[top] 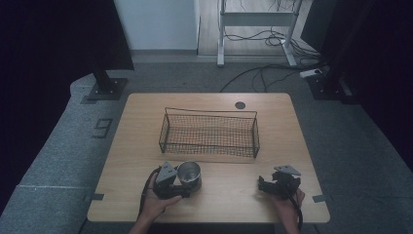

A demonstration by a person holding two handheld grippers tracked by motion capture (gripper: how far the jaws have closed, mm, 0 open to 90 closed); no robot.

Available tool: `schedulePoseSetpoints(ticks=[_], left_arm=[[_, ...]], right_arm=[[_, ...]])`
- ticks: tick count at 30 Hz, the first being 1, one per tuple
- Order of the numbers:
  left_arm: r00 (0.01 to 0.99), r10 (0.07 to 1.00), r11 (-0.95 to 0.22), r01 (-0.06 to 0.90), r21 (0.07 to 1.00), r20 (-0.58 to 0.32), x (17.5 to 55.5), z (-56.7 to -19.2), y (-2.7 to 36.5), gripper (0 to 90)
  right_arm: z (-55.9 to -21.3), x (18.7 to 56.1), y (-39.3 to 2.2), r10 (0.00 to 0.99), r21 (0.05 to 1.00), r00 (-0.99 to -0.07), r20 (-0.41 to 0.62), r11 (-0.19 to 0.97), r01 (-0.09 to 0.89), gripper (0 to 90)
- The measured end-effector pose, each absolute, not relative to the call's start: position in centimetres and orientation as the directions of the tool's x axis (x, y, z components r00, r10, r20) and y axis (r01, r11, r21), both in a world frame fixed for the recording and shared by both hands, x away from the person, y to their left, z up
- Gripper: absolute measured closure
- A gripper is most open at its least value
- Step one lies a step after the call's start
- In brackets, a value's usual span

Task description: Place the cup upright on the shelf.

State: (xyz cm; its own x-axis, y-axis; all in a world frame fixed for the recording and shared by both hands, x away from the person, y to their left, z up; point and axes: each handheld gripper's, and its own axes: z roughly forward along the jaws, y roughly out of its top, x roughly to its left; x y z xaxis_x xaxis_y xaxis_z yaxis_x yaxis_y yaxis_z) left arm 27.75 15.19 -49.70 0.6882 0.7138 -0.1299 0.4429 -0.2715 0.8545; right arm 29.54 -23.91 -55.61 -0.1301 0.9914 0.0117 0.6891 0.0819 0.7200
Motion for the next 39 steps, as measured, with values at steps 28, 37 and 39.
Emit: schedulePoseSetpoints(ticks=[28, 37, 39], left_arm=[[0.669, 0.728, -0.239, 0.455, 0.858, -0.152, 29.4, -47.0, 15.3, 19.2], [0.672, 0.724, -0.24, 0.457, 0.856, -0.156, 30.0, -46.5, 14.9, 19.2], [0.671, 0.724, -0.24, 0.458, 0.856, -0.156, 30.2, -46.4, 14.9, 19.2]], right_arm=[[-55.6, 29.5, -24.0, 0.993, 0.725, -0.118, 0.011, 0.073, 0.684, 5.7], [-55.6, 29.4, -24.0, 0.993, 0.726, -0.116, 0.012, 0.071, 0.684, 6.1], [-55.6, 29.4, -24.0, 0.993, 0.726, -0.116, 0.011, 0.072, 0.683, 6.2]])
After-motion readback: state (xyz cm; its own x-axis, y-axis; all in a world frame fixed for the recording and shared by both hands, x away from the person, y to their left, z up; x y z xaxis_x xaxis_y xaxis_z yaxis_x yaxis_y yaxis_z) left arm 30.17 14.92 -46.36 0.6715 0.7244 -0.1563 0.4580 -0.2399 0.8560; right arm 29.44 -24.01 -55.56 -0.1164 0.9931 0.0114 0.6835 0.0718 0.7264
